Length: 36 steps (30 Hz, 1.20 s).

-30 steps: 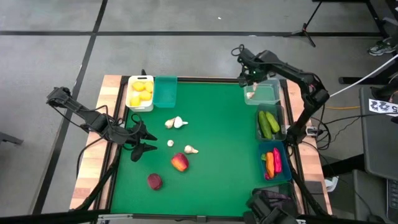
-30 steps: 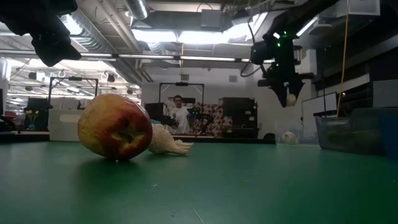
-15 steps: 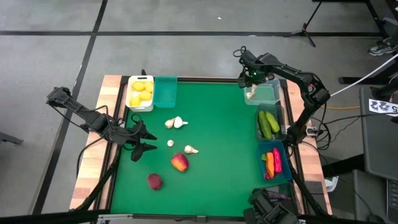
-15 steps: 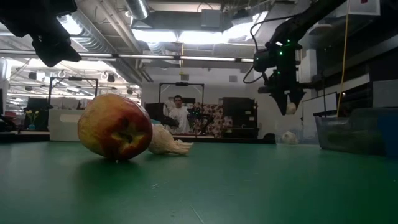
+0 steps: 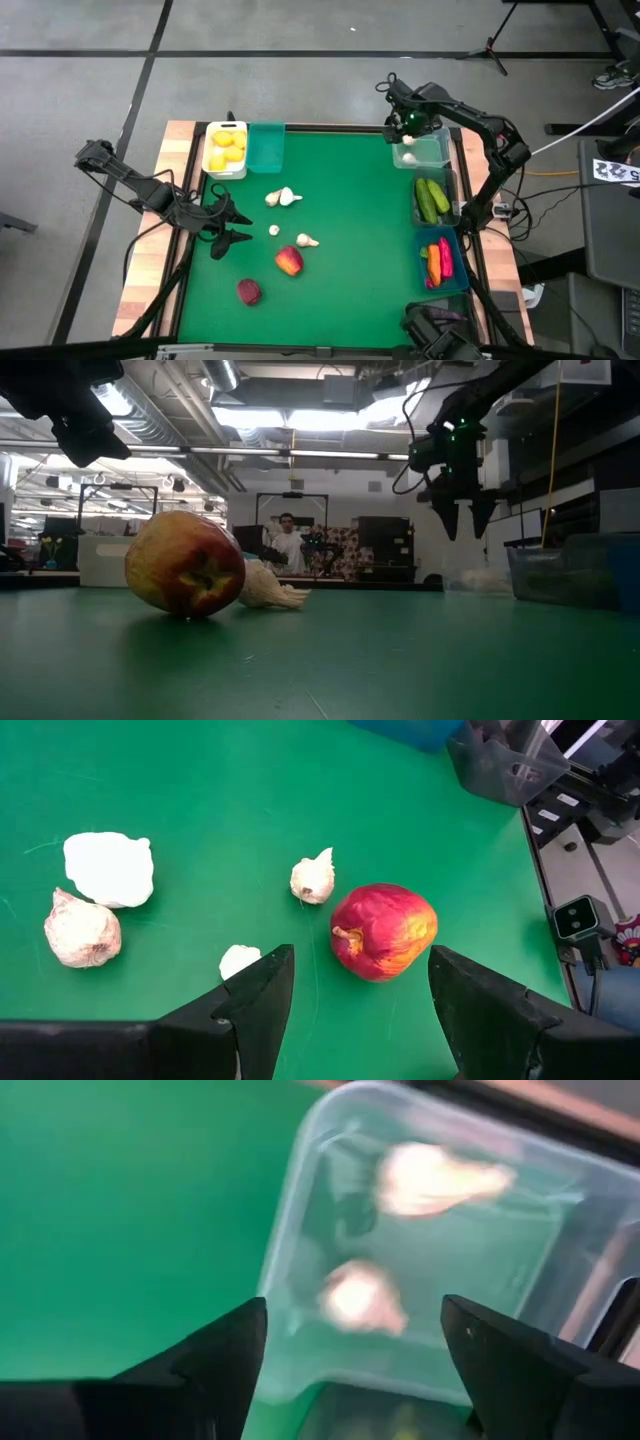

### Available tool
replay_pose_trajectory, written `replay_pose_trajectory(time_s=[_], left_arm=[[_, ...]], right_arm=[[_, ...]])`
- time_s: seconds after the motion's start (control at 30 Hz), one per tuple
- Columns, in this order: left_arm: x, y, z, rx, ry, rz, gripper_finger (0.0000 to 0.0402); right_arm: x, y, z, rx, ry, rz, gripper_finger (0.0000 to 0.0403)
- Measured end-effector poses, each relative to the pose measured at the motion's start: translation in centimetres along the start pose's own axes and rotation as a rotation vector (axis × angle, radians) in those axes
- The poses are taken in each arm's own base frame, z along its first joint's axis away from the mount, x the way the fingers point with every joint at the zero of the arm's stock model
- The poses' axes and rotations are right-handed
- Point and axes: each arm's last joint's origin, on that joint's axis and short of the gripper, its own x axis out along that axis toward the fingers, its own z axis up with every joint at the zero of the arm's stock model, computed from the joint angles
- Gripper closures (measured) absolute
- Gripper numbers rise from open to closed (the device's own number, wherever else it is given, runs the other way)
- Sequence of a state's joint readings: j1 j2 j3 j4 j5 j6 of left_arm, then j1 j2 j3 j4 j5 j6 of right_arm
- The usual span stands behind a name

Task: Sort produce into baskets
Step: Put the white garlic into the transparent bin

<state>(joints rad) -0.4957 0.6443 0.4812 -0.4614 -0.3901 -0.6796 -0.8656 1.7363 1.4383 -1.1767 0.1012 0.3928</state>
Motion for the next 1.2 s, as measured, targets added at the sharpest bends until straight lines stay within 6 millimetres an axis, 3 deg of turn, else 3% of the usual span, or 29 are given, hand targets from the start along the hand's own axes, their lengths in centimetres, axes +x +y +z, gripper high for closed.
replay_pose_trajectory(time_s=[0.13, 0.27, 0.43, 0.6, 0.8, 1.0, 1.2], left_arm=[[0.0, 0.0, 0.0, 0.0, 0.0, 0.0, 0.0176], [0.0, 0.0, 0.0, 0.012, 0.0, 0.0, 0.0176], [0.0, 0.0, 0.0, 0.024, 0.0, 0.0, 0.0176], [0.0, 0.0, 0.0, 0.009, -0.002, 0.002, 0.0176], [0.0, 0.0, 0.0, 0.031, -0.006, 0.006, 0.0176], [0.0, 0.0, 0.0, 0.027, -0.015, 0.018, 0.0176], [0.0, 0.0, 0.1, -0.01, -0.017, 0.018, 0.0176]], right_arm=[[-3.3, 1.1, -0.4, -0.057, 0.046, 0.12, 0.01], [-7.6, 4.1, -1.8, -0.186, -0.028, 0.331, 0.01], [-11.3, 9.7, -3.9, -0.45, -0.273, 0.549, 0.01], [-12.8, 16.1, -7.4, -0.827, -0.571, 0.604, 0.01], [-11.2, 21.1, -10.6, -1.129, -0.692, 0.572, 0.01], [-6.4, 24.1, -9.8, -1.142, -0.624, 0.472, 0.01], [-1.8, 27.2, -8.9, -1.146, -0.633, 0.49, 0.01]])
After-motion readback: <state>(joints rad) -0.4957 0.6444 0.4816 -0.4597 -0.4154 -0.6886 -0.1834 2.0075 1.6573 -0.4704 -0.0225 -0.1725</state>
